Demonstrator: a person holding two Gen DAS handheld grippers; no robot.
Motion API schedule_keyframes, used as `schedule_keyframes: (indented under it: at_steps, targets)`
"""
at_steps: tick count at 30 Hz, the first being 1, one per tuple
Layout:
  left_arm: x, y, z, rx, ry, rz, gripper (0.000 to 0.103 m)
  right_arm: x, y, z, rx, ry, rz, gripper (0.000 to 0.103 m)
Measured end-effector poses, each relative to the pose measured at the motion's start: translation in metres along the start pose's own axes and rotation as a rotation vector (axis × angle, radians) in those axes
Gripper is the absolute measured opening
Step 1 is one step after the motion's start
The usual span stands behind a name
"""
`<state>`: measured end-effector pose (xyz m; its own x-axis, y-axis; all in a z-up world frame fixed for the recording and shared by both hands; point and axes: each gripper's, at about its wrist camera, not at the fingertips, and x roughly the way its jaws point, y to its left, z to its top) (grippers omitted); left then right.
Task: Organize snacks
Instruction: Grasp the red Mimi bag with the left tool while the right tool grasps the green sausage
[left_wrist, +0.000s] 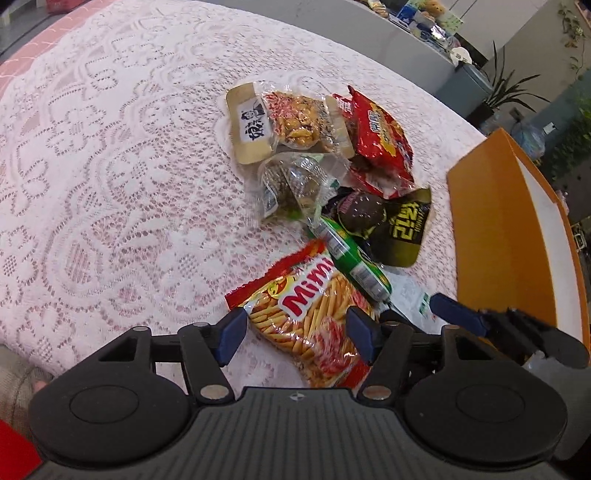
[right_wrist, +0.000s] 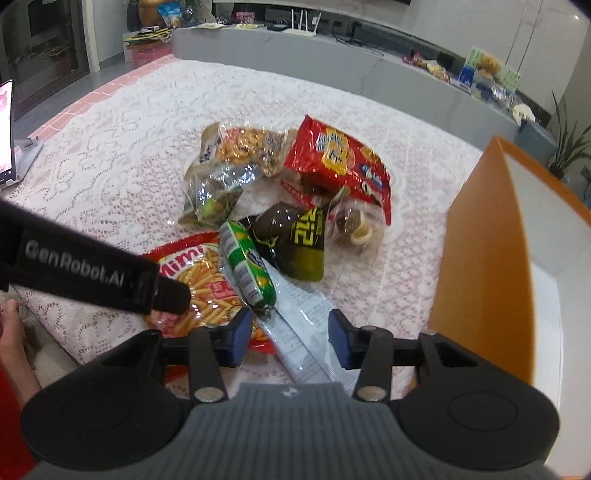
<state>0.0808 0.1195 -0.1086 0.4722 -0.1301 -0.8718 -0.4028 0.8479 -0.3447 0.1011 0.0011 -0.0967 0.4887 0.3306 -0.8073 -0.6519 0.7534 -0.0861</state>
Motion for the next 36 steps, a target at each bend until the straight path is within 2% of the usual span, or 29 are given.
schedule_keyframes:
  at_steps: [6, 13, 18, 22, 25, 29, 32, 36]
  targets:
    - [0.007, -0.009, 0.007, 0.019, -0.013, 0.025, 0.077, 0.011, 0.001, 0.000, 0.030, 0.025, 0.017, 0.045]
    - [0.016, -0.022, 0.008, 0.167, -0.044, 0.120, 0.083, 0.015, 0.011, 0.000, 0.016, 0.027, 0.040, 0.046]
    - [0.027, -0.016, 0.006, 0.157, -0.018, 0.116, 0.088, 0.014, 0.004, -0.002, 0.056, 0.024, 0.034, 0.049]
    - [0.028, -0.018, 0.003, 0.185, -0.034, 0.119, 0.089, 0.014, 0.000, -0.003, 0.073, 0.017, 0.041, 0.049]
    - [0.028, -0.021, 0.001, 0.208, -0.049, 0.129, 0.084, 0.014, 0.000, -0.003, 0.074, 0.011, 0.052, 0.049]
    - [0.022, -0.017, 0.001, 0.210, -0.070, 0.106, 0.065, 0.013, 0.001, -0.003, 0.067, -0.002, 0.080, 0.049]
    - [0.014, -0.010, 0.004, 0.204, -0.106, 0.119, 0.060, 0.009, 0.002, -0.001, 0.061, -0.032, 0.087, 0.049]
    - [0.008, -0.006, 0.008, 0.208, -0.138, 0.123, 0.059, 0.008, 0.006, 0.005, 0.028, -0.075, 0.094, 0.049]
